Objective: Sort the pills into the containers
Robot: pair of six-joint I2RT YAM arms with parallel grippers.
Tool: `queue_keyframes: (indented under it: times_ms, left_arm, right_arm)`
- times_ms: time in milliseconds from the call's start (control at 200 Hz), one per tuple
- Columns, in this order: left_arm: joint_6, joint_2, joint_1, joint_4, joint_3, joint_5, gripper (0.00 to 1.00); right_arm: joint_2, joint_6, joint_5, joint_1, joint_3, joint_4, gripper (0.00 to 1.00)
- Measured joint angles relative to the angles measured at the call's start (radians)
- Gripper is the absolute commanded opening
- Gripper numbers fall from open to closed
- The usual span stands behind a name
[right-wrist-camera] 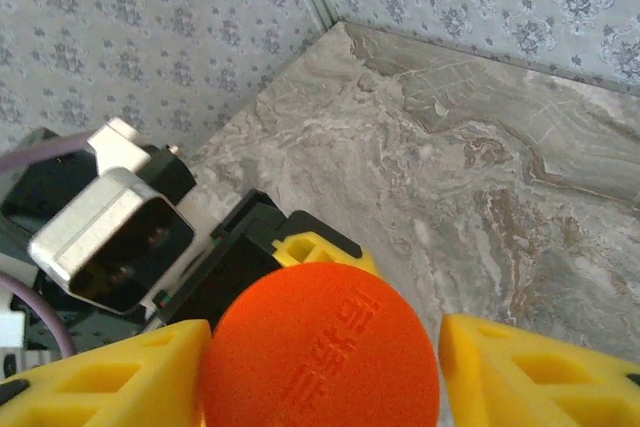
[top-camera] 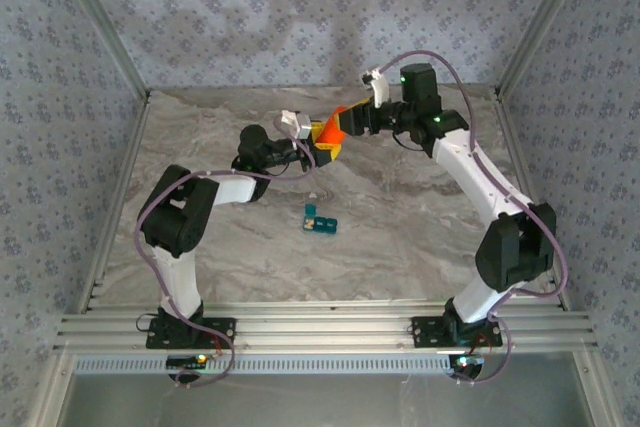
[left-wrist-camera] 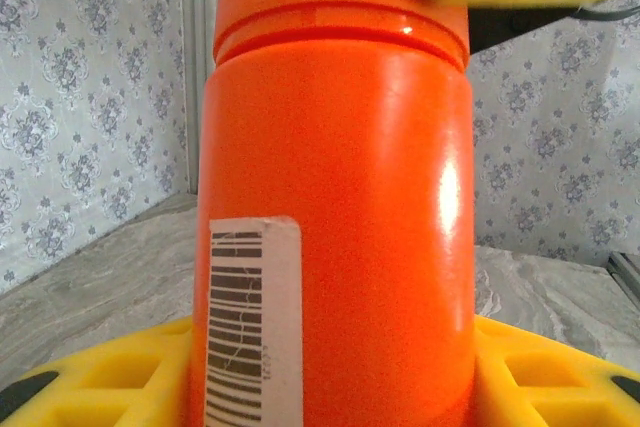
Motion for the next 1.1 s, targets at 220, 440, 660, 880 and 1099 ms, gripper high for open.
queue_keyframes:
  times_ms: [220,440,660,880,1099]
  left_arm:
    - [-0.003,0.0,0.004,-0.008,0.0,0.001,0.0]
    - [-0.006,0.001,0.013,-0.037,-0.003,0.0,0.0]
    - [-0.007,0.011,0.025,-0.051,-0.013,0.005,0.0]
    - [-0.007,0.011,0.02,-0.031,-0.012,0.001,0.0]
    - [-0.007,0.011,0.01,0.007,-0.009,0.0,0.0]
  right_arm:
    - [0.005,0.019,0.011,0.008,0.0,0.006,0.38]
    - [-0.032,0.224,0.167,0.058,-0.104,0.139,0.38]
    - [-0.061,0.425,0.436,0.151,-0.175,0.224,0.41]
    - [-0.074,0.459,0.452,0.149,-0.179,0.21,0.77]
    - [-0.176,0.364,0.323,0.064,-0.22,0.186,0.88]
